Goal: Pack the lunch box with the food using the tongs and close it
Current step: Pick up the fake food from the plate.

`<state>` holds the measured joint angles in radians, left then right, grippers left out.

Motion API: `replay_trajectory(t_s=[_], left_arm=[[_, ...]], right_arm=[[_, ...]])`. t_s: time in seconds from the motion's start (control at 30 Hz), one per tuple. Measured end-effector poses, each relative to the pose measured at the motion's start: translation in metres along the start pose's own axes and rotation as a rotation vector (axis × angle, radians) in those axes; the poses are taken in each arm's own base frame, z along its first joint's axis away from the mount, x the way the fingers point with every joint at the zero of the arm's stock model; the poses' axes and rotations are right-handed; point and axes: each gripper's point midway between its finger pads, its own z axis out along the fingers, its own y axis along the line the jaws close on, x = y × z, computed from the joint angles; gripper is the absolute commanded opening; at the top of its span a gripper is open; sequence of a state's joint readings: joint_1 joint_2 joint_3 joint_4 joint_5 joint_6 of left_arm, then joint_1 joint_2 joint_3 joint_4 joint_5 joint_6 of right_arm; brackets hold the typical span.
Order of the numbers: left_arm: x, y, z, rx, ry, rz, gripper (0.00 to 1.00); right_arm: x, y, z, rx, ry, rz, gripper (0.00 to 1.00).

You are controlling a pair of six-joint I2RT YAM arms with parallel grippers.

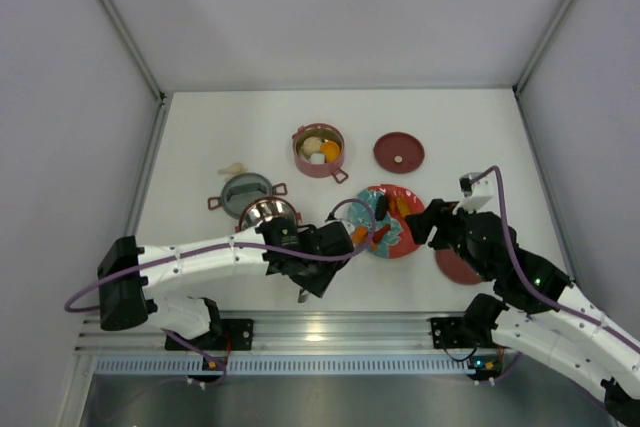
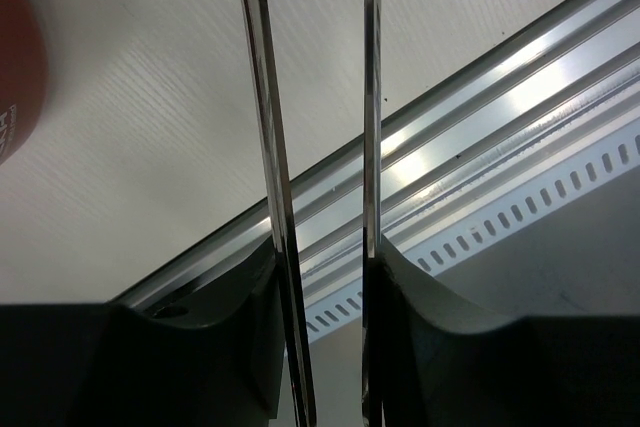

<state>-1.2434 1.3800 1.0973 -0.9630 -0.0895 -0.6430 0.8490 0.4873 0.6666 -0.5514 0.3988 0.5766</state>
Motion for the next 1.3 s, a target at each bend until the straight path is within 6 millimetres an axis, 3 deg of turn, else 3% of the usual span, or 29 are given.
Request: replay_trajectory(t_s=[0.37, 1.0, 1.3], left_arm=[[-0.001, 0.000, 0.000, 0.001, -0.003, 0.006, 0.31], [-0.019, 0.000, -0.026, 0.022, -0.115, -0.014, 0.32], [-0.019, 0.002, -0.029, 0.017, -0.121, -0.022, 0.31]], right_arm=[[0.000, 0.000, 0.000, -0.001, -0.001, 0.001, 0.61], [0.000, 0.000, -0.001, 0.000, -0.001, 0.001, 0.61], [0.003, -0.002, 0.000, 0.005, 0.006, -0.002, 0.61]])
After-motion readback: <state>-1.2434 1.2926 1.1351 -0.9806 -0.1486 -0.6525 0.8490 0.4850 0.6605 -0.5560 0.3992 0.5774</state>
